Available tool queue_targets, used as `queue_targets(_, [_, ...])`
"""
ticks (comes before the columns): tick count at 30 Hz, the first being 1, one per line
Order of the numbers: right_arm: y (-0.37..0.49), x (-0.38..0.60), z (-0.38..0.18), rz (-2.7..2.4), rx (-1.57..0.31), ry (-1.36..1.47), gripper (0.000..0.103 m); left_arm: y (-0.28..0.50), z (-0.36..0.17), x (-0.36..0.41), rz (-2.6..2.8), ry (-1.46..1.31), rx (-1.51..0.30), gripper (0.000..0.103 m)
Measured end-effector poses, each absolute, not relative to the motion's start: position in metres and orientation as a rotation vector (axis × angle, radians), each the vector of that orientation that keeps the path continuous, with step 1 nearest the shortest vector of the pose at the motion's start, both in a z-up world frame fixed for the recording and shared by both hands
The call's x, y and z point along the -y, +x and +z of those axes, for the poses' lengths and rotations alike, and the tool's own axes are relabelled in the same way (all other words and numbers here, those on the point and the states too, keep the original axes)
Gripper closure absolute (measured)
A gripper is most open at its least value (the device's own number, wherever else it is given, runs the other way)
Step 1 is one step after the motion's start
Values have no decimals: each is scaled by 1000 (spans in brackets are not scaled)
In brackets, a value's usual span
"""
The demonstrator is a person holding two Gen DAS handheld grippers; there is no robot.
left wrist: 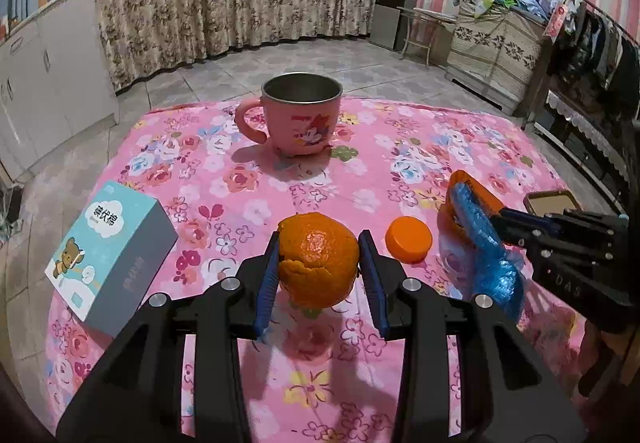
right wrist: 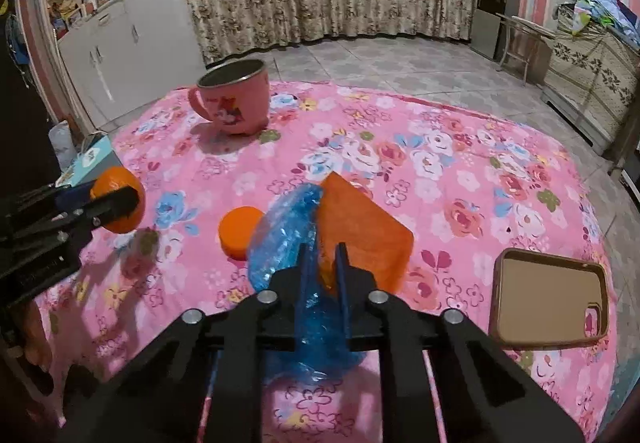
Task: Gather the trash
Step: 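Grasp the tangerine with the left gripper while the right gripper grasps the orange cloth, then carry the tangerine and orange cloth over the blue basket and release both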
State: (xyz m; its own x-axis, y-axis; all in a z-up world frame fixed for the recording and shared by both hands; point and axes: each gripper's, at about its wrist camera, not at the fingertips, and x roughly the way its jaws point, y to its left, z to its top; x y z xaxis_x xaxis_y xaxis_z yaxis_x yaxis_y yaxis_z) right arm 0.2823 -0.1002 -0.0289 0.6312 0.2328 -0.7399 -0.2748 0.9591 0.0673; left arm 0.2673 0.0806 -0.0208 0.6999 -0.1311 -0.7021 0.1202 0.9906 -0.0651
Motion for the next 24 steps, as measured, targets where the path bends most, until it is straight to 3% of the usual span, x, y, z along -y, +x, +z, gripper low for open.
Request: queue_targets(24, [206, 226, 39, 128, -699, 3, 101, 224, 39, -30, -161, 26, -683, 66])
